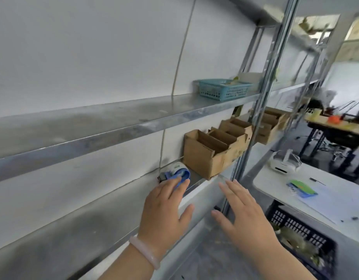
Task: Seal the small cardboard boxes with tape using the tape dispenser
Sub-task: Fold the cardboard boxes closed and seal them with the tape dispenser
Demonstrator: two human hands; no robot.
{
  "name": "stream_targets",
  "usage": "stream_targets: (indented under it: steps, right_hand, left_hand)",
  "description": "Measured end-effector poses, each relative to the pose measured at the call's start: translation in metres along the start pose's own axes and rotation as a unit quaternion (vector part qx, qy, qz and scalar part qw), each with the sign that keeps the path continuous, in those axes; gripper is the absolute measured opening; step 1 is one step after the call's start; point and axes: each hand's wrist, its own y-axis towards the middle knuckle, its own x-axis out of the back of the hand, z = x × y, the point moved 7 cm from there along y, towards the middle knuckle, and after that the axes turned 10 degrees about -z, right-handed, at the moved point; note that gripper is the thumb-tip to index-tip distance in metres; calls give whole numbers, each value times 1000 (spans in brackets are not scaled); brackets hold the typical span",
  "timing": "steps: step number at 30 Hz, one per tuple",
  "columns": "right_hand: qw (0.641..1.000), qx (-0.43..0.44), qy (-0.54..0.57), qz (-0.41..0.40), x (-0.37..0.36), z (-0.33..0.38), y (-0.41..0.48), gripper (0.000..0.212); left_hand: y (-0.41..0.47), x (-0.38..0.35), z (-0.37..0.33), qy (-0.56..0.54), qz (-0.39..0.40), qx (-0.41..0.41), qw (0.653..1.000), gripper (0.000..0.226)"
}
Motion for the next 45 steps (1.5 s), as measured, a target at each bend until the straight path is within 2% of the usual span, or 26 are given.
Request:
stream_targets:
  steps: [5,11,17,22,24,28,30,32,36,40,43,45]
  right_hand:
    - [998,-54,11,35,-27,-61,27,72]
    - [987,-132,23,83,-78,-121,94,73]
    - [963,-238,83,99,-123,-165,185,69]
    - [929,-333,135,93,-155,-195,223,65]
    - [891,-401,198,83,-168,-209,228,66]
    - [736,-564,367,69,-197,-224,240,73]
    - [707,-583,390,86,-210,-225,248,69]
    - [701,-589,390,95,-222,-228,251,46]
    - [726,-570,368,107,-225,-239,246,9]
    - [715,-556,414,91,-207,-247,243,12]
    - [713,-533,447,84,-192,-258,237,27]
    - [716,-520,460,73,-177,-269,233,29]
  left_hand:
    - [34,-74,-3,-10,29,6,1000,54]
    - [82,-170,33,-24,58,15,998,53]
    - [129,-249,77,-46,103,38,993,56]
    - [169,-291,100,-40,106,41,993,54]
    - [173,-301,100,-41,115,37,992,53]
    - [172,-313,106,-36,137,59,988,56]
    - [173,-316,111,-30,140,80,987,59]
    - [170,-319,114,-27,148,98,984,63]
    - [166,-317,118,-30,149,160,975,69]
    - [168,-310,120,-24,128,228,965,63]
    - [169,-302,115,-29,102,269,957,66]
    - [167,-295,105,-30,80,286,954,66]
